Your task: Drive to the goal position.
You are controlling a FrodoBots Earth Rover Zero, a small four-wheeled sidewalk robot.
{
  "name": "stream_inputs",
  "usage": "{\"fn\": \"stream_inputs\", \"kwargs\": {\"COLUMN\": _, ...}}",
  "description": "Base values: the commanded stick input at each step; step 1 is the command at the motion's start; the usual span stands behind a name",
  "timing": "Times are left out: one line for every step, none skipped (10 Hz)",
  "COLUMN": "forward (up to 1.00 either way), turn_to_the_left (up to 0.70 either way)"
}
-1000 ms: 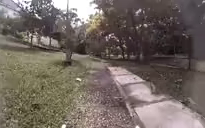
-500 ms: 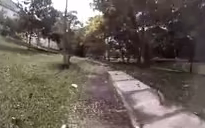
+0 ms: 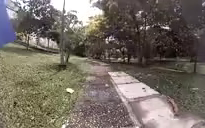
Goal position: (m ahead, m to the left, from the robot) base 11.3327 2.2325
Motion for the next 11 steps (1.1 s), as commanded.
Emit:
{"fn": "stream_inputs", "kwargs": {"forward": 0.70, "turn_to_the_left": 0.26}}
{"fn": "stream_inputs", "kwargs": {"forward": 0.70, "turn_to_the_left": 0.00}}
{"fn": "stream_inputs", "kwargs": {"forward": 0.70, "turn_to_the_left": 0.00}}
{"fn": "stream_inputs", "kwargs": {"forward": 0.70, "turn_to_the_left": 0.00}}
{"fn": "stream_inputs", "kwargs": {"forward": 0.70, "turn_to_the_left": 0.00}}
{"fn": "stream_inputs", "kwargs": {"forward": 0.70, "turn_to_the_left": 0.00}}
{"fn": "stream_inputs", "kwargs": {"forward": 0.70, "turn_to_the_left": 0.00}}
{"fn": "stream_inputs", "kwargs": {"forward": 0.70, "turn_to_the_left": 0.00}}
{"fn": "stream_inputs", "kwargs": {"forward": 0.70, "turn_to_the_left": 0.00}}
{"fn": "stream_inputs", "kwargs": {"forward": 0.70, "turn_to_the_left": 0.00}}
{"fn": "stream_inputs", "kwargs": {"forward": 0.70, "turn_to_the_left": 0.00}}
